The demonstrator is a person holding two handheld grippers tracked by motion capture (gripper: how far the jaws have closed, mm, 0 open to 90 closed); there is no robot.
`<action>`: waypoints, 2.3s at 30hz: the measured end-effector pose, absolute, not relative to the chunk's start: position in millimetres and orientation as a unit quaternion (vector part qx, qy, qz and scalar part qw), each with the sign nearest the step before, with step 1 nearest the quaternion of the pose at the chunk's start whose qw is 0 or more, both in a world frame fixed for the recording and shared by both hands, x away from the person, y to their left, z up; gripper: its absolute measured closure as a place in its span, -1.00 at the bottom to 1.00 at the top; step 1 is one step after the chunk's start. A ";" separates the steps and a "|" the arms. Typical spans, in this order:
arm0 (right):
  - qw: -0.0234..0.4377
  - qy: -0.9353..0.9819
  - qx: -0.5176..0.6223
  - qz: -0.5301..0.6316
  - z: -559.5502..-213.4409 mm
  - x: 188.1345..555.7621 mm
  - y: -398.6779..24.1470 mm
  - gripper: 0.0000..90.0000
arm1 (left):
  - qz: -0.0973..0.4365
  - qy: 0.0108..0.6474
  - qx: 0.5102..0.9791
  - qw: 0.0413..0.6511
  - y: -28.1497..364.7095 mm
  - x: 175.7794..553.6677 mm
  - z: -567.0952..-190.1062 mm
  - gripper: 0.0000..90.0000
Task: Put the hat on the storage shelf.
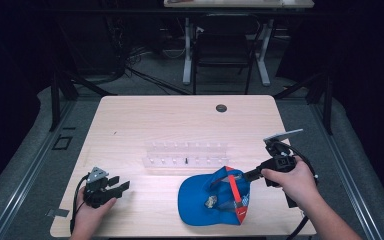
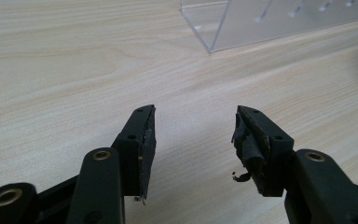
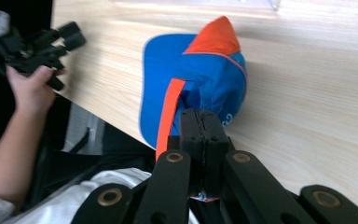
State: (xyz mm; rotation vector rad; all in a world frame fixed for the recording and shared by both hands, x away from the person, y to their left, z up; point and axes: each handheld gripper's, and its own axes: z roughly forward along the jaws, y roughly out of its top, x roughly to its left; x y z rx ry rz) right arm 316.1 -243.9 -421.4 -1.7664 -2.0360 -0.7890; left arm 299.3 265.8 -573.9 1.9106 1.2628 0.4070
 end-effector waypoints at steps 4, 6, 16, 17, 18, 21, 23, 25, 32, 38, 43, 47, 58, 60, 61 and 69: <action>0.186 -0.706 -0.618 -0.292 -418.5 317.3 -244.9 1.00 | 0.161 0.498 0.754 0.396 265.9 299.3 -573.8 0.09; 0.194 -0.702 -0.618 -0.297 -417.4 317.6 -244.9 1.00 | 0.161 0.498 0.754 0.397 265.8 299.3 -573.8 0.09; 0.232 -0.685 -0.602 -0.340 -409.9 319.1 -246.1 1.00 | 0.161 0.498 0.754 0.397 265.7 299.2 -573.8 0.09; 0.236 -0.684 -0.599 -0.343 -408.5 319.2 -246.2 1.00 | 0.161 0.498 0.754 0.397 265.6 299.2 -573.8 0.09; 0.238 -0.680 -0.599 -0.350 -407.2 319.2 -245.6 1.00 | 0.161 0.498 0.754 0.397 265.7 299.2 -573.8 0.09; 0.242 -0.676 -0.595 -0.362 -402.8 319.2 -244.4 1.00 | 0.161 0.497 0.754 0.399 265.8 299.2 -573.6 0.08; 0.247 -0.671 -0.593 -0.370 -400.1 319.4 -243.8 1.00 | 0.161 0.497 0.754 0.399 265.8 299.1 -573.5 0.07; 0.250 -0.668 -0.591 -0.377 -397.8 319.4 -243.2 1.00 | 0.160 0.497 0.754 0.399 265.5 299.0 -573.7 0.07; 0.253 -0.666 -0.581 -0.394 -386.7 319.9 -242.1 1.00 | 0.161 0.498 0.754 0.398 264.7 299.0 -574.2 0.07; 0.251 -0.668 -0.570 -0.407 -373.8 320.7 -238.5 1.00 | 0.161 0.496 0.754 0.399 264.3 299.1 -574.4 0.07; 0.248 -0.671 -0.563 -0.415 -363.6 320.6 -235.2 1.00 | 0.159 0.494 0.755 0.400 264.5 299.1 -574.3 0.08; 0.244 -0.672 -0.556 -0.424 -356.4 321.0 -234.6 1.00 | 0.160 0.495 0.754 0.401 264.8 298.8 -574.0 0.08; 0.236 -0.670 -0.551 -0.439 -339.6 320.9 -234.2 1.00 | 0.159 0.495 0.755 0.401 264.5 298.9 -574.3 0.08; 0.235 -0.666 -0.552 -0.442 -337.8 322.3 -236.8 1.00 | 0.159 0.495 0.755 0.401 264.4 298.9 -574.4 0.08; 0.236 -0.662 -0.554 -0.447 -337.6 322.9 -237.6 1.00 | 0.158 0.495 0.755 0.400 264.4 298.9 -574.4 0.08; 0.240 -0.648 -0.559 -0.458 -334.8 325.8 -244.2 1.00 | 0.158 0.494 0.754 0.402 264.3 298.9 -574.4 0.05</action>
